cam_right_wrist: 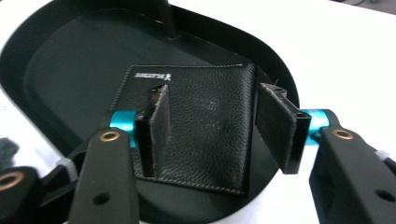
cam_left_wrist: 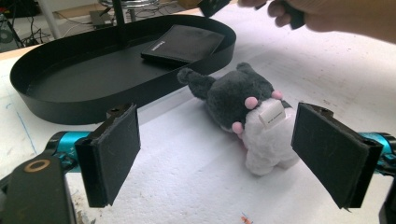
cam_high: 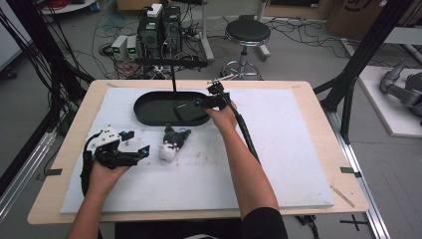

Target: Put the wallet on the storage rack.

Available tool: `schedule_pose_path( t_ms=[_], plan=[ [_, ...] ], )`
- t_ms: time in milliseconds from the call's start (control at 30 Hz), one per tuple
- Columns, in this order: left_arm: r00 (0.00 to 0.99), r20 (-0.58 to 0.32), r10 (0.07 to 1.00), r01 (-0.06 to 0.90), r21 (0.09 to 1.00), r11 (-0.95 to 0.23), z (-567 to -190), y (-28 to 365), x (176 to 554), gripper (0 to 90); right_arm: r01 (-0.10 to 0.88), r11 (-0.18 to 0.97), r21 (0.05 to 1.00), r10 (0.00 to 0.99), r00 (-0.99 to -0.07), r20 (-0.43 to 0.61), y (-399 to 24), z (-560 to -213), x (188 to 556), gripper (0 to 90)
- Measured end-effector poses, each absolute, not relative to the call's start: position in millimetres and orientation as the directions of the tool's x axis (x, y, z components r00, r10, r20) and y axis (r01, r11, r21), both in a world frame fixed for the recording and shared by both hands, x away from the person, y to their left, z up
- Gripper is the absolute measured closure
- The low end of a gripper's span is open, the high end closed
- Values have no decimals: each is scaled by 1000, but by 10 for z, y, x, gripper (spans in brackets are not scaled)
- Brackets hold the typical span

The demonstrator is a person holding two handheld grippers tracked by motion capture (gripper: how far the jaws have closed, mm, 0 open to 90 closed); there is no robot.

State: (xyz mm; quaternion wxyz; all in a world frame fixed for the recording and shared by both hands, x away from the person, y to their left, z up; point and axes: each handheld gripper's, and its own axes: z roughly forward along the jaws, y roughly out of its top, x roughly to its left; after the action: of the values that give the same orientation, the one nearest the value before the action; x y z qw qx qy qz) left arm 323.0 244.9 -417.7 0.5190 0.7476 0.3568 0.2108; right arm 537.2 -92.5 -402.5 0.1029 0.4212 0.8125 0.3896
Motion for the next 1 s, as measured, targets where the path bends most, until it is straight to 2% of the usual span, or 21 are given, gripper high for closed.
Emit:
schedule_pose_path(
  t_ms=[233,333,400,467,633,767,1000],
  plan=[
    [651,-53,758,321,923,-211,-4141,2457,3249,156,518,347,782,733,-669,118,-1098,-3712,5064,441],
    [651,-55,757,324,922,-212,-4124,2422,3246,155,517,372,771,725,-680,107,-1262,-3621,4899,390],
    [658,-52,751,324,920,-221,-4118,2400,3244,156,495,374,785,725,-683,85,-1389,-3581,4779,388],
    [660,-51,750,327,918,-225,-4113,2382,3241,156,516,371,772,723,-682,108,-1538,-3535,4696,382],
    [660,-57,750,328,919,-219,-4090,2360,3242,156,489,333,806,716,-687,121,-1918,-3441,4405,364],
    [663,-68,745,336,917,-215,-4077,2329,3252,155,479,290,829,725,-675,137,-2236,-3443,4189,333],
    [668,-62,742,333,916,-223,-4054,2238,3262,155,456,252,854,749,-650,126,-2647,-3725,3824,227]
  ],
)
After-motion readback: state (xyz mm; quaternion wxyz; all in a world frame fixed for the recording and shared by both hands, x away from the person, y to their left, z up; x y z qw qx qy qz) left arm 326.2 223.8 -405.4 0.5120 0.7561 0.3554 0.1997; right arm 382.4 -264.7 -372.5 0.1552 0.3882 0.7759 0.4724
